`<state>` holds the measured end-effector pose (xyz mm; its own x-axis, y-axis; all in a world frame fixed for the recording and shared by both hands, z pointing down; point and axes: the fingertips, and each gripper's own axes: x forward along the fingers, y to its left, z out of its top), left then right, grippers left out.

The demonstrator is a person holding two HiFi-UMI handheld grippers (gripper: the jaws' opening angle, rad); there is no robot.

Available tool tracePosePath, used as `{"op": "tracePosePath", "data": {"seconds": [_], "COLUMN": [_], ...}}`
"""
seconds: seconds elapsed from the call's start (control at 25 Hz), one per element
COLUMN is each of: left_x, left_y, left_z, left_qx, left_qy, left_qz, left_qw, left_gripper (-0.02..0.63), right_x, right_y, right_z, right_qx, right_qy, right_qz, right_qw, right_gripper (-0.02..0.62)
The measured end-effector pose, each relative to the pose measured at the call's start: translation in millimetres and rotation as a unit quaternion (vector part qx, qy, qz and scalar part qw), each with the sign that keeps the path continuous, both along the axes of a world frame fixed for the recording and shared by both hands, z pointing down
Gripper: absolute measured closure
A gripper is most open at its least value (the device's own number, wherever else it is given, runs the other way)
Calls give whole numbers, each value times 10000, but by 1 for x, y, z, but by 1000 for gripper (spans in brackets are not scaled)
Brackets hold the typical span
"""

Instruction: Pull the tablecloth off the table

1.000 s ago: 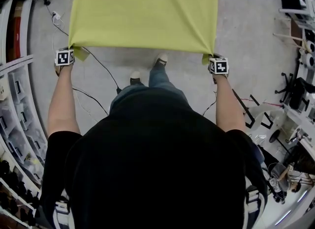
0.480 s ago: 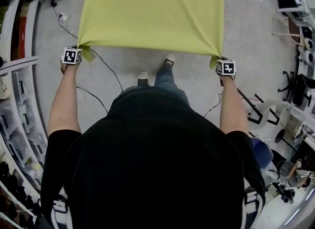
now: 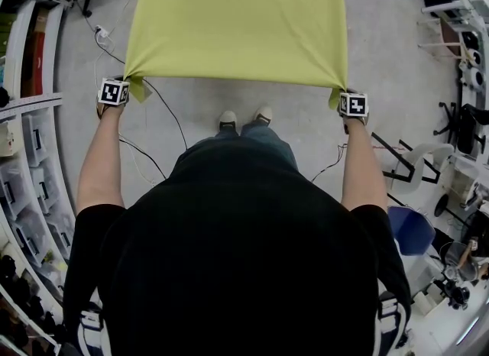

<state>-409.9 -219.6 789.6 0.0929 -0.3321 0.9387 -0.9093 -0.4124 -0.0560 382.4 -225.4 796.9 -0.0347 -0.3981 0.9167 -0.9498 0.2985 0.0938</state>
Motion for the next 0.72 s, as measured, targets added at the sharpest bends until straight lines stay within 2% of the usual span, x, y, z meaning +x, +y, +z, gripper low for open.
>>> {"op": "tracePosePath", "data": {"seconds": [0.4, 0.6, 0.72], "left_x": [25, 42, 51], "left_y": [68, 110, 138], "left_z": [-4, -4, -12], "left_qx": [-68, -166, -95], "left_qy": [23, -146, -180], "left_qz": [-203, -131, -255], "left_qw": [9998, 9997, 9995], "left_gripper": [581, 583, 581], "right_x": [25, 41, 48], "right_y": [56, 89, 114], "right_z": [-3, 2, 1], "right_qx": [96, 131, 181], "right_qy": [-129, -273, -331], "right_qz": [21, -28, -89], "right_qw": [9999, 9995, 9992], "right_gripper": [577, 577, 577]}}
